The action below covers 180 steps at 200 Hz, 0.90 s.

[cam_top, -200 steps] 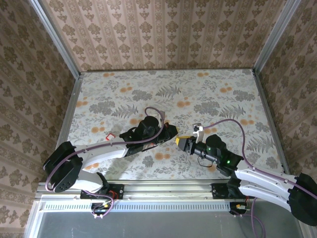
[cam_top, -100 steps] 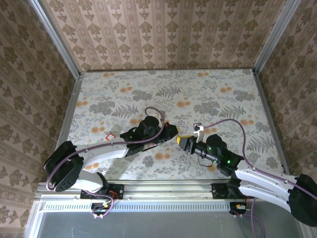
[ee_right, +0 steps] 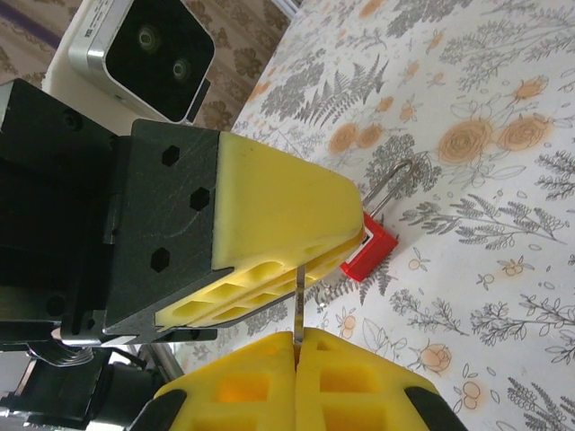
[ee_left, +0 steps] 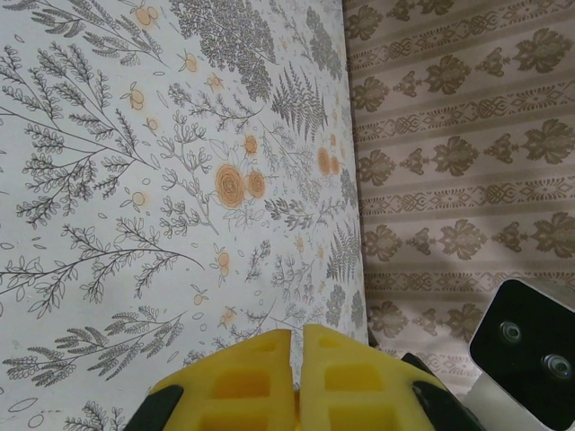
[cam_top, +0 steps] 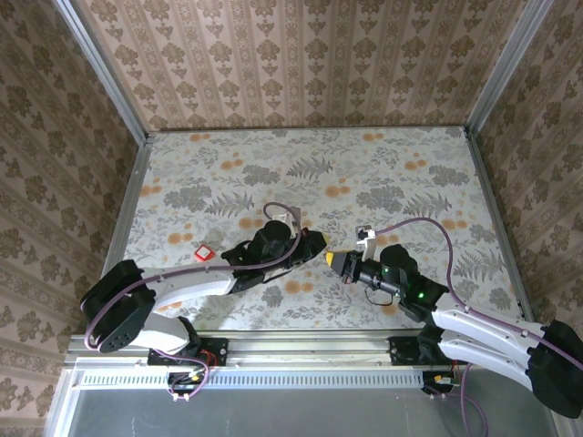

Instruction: Unlock with the key

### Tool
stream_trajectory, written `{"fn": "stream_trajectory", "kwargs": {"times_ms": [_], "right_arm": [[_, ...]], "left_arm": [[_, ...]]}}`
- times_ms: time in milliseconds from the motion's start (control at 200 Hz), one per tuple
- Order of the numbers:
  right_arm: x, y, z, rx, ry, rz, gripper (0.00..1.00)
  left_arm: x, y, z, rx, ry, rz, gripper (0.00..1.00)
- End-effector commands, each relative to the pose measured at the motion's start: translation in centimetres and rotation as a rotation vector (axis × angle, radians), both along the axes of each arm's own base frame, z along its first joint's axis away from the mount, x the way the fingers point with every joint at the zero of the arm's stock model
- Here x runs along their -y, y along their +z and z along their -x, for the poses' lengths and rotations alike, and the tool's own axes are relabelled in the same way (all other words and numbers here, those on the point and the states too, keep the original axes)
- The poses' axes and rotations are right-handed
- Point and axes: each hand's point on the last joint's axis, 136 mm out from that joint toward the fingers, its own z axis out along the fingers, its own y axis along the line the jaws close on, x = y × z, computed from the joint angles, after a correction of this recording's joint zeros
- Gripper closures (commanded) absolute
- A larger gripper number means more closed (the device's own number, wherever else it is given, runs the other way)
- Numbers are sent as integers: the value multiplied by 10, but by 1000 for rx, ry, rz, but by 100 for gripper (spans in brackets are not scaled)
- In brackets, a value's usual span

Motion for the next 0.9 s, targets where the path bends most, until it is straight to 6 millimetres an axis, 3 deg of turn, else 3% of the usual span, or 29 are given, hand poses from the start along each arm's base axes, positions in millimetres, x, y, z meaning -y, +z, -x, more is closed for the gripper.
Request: {"fn": "stream_trajectory", "kwargs": {"times_ms": [0, 145, 215, 300, 430, 675, 790, 895], "right_arm": [[-10, 37, 1, 58, 60, -62, 100], [-8, 34, 2, 45, 79, 9, 100], [-7, 31, 3, 36, 96, 64, 100], [-7, 27, 4, 24, 137, 136, 100], [-12, 26, 4, 14, 217, 249, 100], [-34, 15, -4, -44, 375, 398, 100], [-43, 15, -10, -49, 399, 405, 100], [-49, 15, -13, -50, 415, 395, 100]], "left_arm": [[-14, -4, -6, -4, 78, 18, 83], [-46, -9, -11, -1, 152, -30, 33], [-75, -6, -14, 37, 175, -153, 25], [-120, 11, -17, 105, 224, -286, 17], [-189, 12, -9, 103, 277, -456, 1], [-274, -27, 10, -54, 295, -766, 0], [-301, -37, 7, -116, 315, -891, 0], [-310, -47, 0, -163, 274, -956, 0]]}}
